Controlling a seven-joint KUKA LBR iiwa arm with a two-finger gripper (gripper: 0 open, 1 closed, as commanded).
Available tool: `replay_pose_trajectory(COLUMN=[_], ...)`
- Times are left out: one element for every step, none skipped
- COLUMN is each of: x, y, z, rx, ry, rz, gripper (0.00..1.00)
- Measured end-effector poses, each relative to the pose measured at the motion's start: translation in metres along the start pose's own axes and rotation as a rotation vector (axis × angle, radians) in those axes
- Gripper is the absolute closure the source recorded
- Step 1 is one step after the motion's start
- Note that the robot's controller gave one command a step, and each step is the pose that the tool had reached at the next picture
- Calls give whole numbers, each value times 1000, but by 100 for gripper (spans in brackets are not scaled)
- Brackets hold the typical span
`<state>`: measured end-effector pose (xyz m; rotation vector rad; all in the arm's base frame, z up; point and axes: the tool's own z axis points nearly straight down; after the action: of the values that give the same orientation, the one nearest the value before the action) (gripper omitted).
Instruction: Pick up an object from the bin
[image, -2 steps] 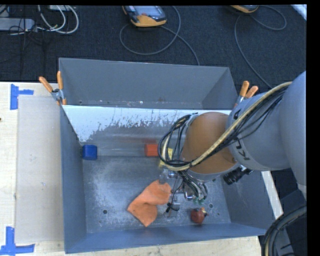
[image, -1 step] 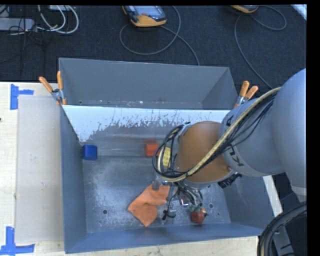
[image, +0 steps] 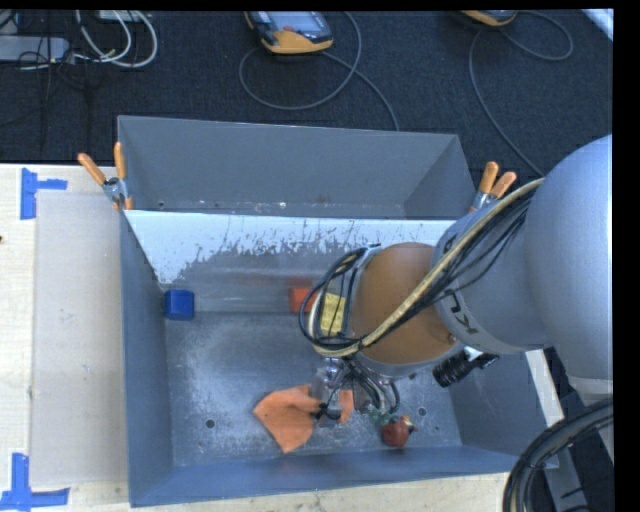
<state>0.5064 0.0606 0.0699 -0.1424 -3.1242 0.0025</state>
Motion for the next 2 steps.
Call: replay_pose_trajectory(x=[0, -1], y=[0, 6], z=[0, -43], rx=[0, 2], ry=[0, 10], rz=[1, 1], gripper=[100, 100])
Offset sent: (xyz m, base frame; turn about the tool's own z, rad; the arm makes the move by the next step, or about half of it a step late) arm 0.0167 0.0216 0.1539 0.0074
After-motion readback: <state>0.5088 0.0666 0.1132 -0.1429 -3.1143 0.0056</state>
